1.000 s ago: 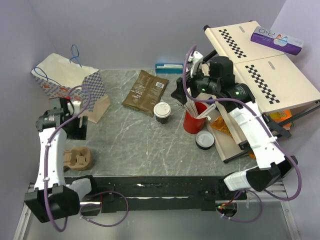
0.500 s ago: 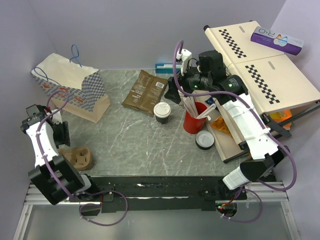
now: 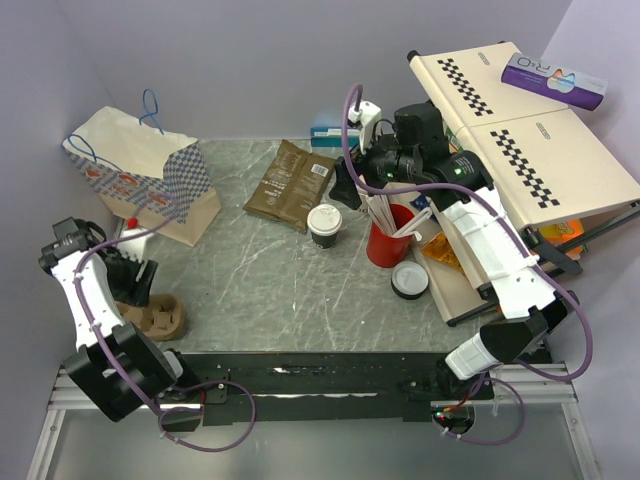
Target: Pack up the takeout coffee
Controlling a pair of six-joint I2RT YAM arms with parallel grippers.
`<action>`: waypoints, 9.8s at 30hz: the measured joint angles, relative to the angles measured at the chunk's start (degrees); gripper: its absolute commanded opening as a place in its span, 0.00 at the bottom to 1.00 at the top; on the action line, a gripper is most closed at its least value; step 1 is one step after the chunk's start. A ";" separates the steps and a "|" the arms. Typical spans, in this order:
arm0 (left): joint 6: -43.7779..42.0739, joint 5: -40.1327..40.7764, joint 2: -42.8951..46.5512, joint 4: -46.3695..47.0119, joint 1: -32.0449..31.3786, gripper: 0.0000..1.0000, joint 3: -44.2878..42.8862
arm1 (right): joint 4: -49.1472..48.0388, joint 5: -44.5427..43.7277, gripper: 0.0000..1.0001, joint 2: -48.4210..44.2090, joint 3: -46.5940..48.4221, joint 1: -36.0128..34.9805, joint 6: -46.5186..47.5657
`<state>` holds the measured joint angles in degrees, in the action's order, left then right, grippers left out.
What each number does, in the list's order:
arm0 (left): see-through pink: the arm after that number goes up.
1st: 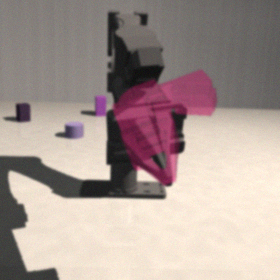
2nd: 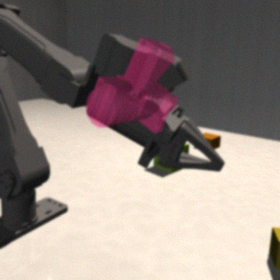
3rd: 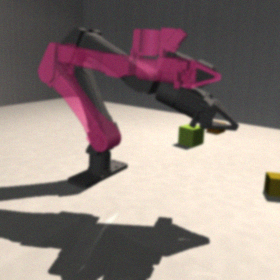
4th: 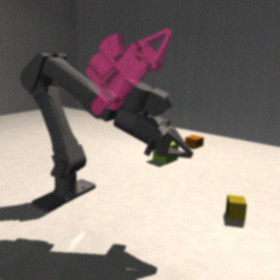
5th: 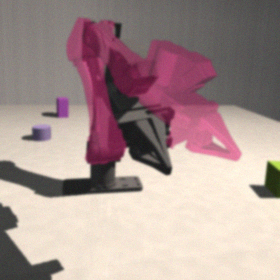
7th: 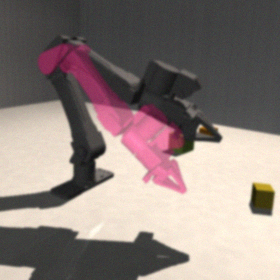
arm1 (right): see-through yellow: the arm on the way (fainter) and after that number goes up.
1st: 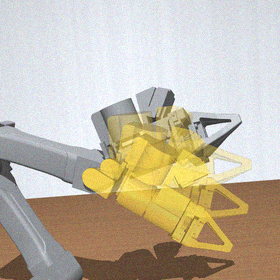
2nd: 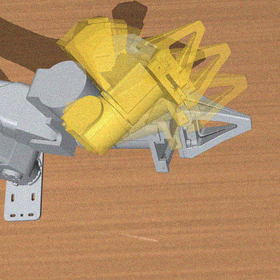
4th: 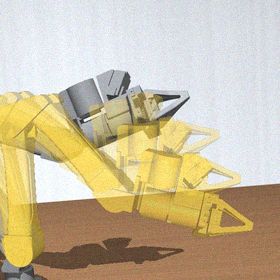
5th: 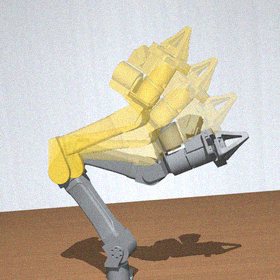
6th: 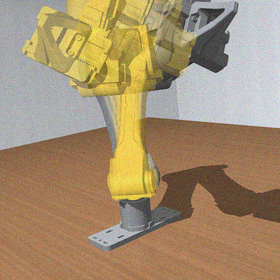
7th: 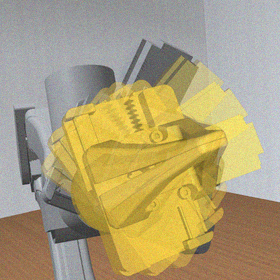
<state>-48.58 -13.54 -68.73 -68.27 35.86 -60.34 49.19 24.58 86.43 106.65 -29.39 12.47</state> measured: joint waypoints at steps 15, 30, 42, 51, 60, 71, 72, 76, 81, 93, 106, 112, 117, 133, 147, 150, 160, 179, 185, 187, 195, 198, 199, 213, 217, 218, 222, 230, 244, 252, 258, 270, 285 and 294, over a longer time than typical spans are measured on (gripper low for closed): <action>-52.02 7.72 -4.17 -6.73 -0.04 0.66 -1.33 | 0.22 -1.81 0.99 -0.33 -1.07 -1.46 0.70; -63.30 12.76 -4.26 -7.02 -0.37 0.61 0.24 | 1.01 -5.44 1.00 -2.05 -3.91 -2.23 2.43; -63.36 8.07 -4.24 -6.99 -3.21 0.62 3.45 | 1.05 -6.40 0.99 -3.02 -5.51 -2.23 3.04; -63.36 7.76 -4.24 -5.92 -3.69 0.62 6.67 | 1.09 -6.60 1.00 -3.39 -5.79 -2.23 3.48; -63.39 7.85 -4.26 -3.80 -4.24 0.59 8.28 | 1.11 -6.93 1.00 -3.39 -5.79 -2.23 3.52; -63.52 9.40 -4.50 -2.01 -4.35 0.56 10.12 | 1.11 -7.04 0.99 -3.39 -5.79 -2.25 3.67; -63.58 9.44 -4.50 -1.64 -4.35 0.56 10.49 | 1.11 -7.06 0.99 -3.39 -5.79 -2.25 3.69; -63.91 9.57 -4.50 -1.01 -4.44 0.52 10.60 | 1.11 -7.23 0.99 -3.39 -5.86 -2.25 3.69; -64.35 9.94 -4.50 -1.16 -4.52 0.37 10.49 | 1.11 -7.45 1.00 -3.39 -5.90 -2.36 3.76; -64.37 12.63 -4.11 -5.81 -4.55 0.01 5.11 | 0.98 -7.43 0.99 -3.41 -7.08 -2.36 3.87; -49.88 8.13 -7.04 -6.40 -8.41 0.01 0.92 | 0.83 -7.37 0.99 -3.41 -7.69 -2.36 3.67; -42.25 8.15 -5.90 -2.08 -9.29 0.01 1.90 | 0.59 -7.10 1.00 -3.41 -7.72 -2.36 3.63; -36.24 7.87 -10.60 -4.83 -10.23 0.01 -2.01 | 0.57 -6.99 0.99 -3.41 -7.72 -2.36 3.63; 13.92 12.15 -30.49 -3.45 -11.34 0.01 -23.12 | 0.33 -7.63 1.00 -3.41 -7.78 -2.36 3.72; 32.28 17.84 -23.71 -3.67 -9.35 0.35 -13.18 | -0.26 -7.37 1.00 -2.82 -8.44 -2.36 3.80; 33.75 18.23 -23.37 -2.05 -9.14 0.37 -13.29 | -0.37 -7.13 1.00 -2.03 -8.09 -2.36 3.65; 37.81 17.94 -19.76 7.10 -9.03 0.55 -5.92 | -0.37 -6.99 1.00 -1.75 -8.07 -2.36 3.65; 40.81 19.17 -16.41 13.79 -8.96 0.48 -0.96 | -0.37 -6.93 1.00 -1.77 -8.09 -2.38 3.63; 40.81 19.54 -16.44 13.81 -8.94 0.46 -0.96 | -0.37 -6.93 1.00 -1.77 -8.09 -2.38 3.63; 40.79 19.67 -16.50 13.81 -8.94 0.46 -0.96 | -0.37 -6.93 1.00 -1.77 -8.09 -2.38 3.63; 40.81 19.93 -16.50 14.03 -8.92 0.48 -0.37 | -0.39 -6.91 1.00 -1.77 -8.09 -2.36 3.63; 40.85 20.04 -16.48 14.16 -8.76 0.48 -0.09 | -0.39 -6.88 0.99 -1.77 -8.09 -2.38 3.63; 40.89 20.04 -16.48 14.19 -8.72 0.47 -0.07 | -0.39 -6.88 1.00 -1.77 -8.09 -2.38 3.61; 40.68 17.05 -16.48 13.18 -6.05 0.01 -0.50 | -0.39 -6.51 1.00 -1.77 -8.09 -2.38 3.45; 39.71 13.09 -16.70 9.75 -5.09 0.01 -2.14 | -0.39 -6.51 1.00 -1.77 -8.09 -2.38 3.45; 39.30 12.00 -16.83 8.61 -5.07 0.01 -3.23 | -0.39 -6.49 1.00 -1.77 -8.09 -2.38 3.45; 38.16 14.51 -15.52 9.05 -6.32 0.01 -5.57 | -0.39 -6.38 1.00 -1.77 -8.09 -2.38 3.45; 33.64 16.39 -16.17 3.19 -7.10 0.01 -13.62 | -0.39 -5.90 1.00 -1.75 -8.09 -2.38 3.43; 31.12 1.14 -13.68 0.83 -2.25 0.01 -17.73 | -0.46 -1.55 0.99 -1.75 -8.09 -2.40 2.97; 19.89 -17.05 -5.07 -3.74 -1.16 0.01 -8.81 | -10.99 6.05 0.99 -2.23 -13.40 -4.83 -0.66; 16.76 -26.51 -2.32 -5.20 -1.01 0.01 -8.81 | -24.63 8.00 0.99 0.35 -15.30 -12.24 -7.56; 17.77 -29.99 1.03 -6.38 -1.01 0.06 -11.69 | -43.17 12.04 0.99 15.12 -16.48 -19.76 -24.24; 16.17 -28.55 4.63 -8.33 -1.01 0.04 -11.56 | -59.49 17.07 0.99 24.96 -12.20 -21.59 -40.35; 15.23 -28.59 5.60 -8.59 -1.01 0.01 -11.52 | -59.41 15.54 0.99 30.91 -6.51 -23.37 -45.79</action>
<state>-33.34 -42.13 -63.13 -76.86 34.85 -71.85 -10.22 40.12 117.34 100.14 -52.75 -33.32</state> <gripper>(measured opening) 0.395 0.994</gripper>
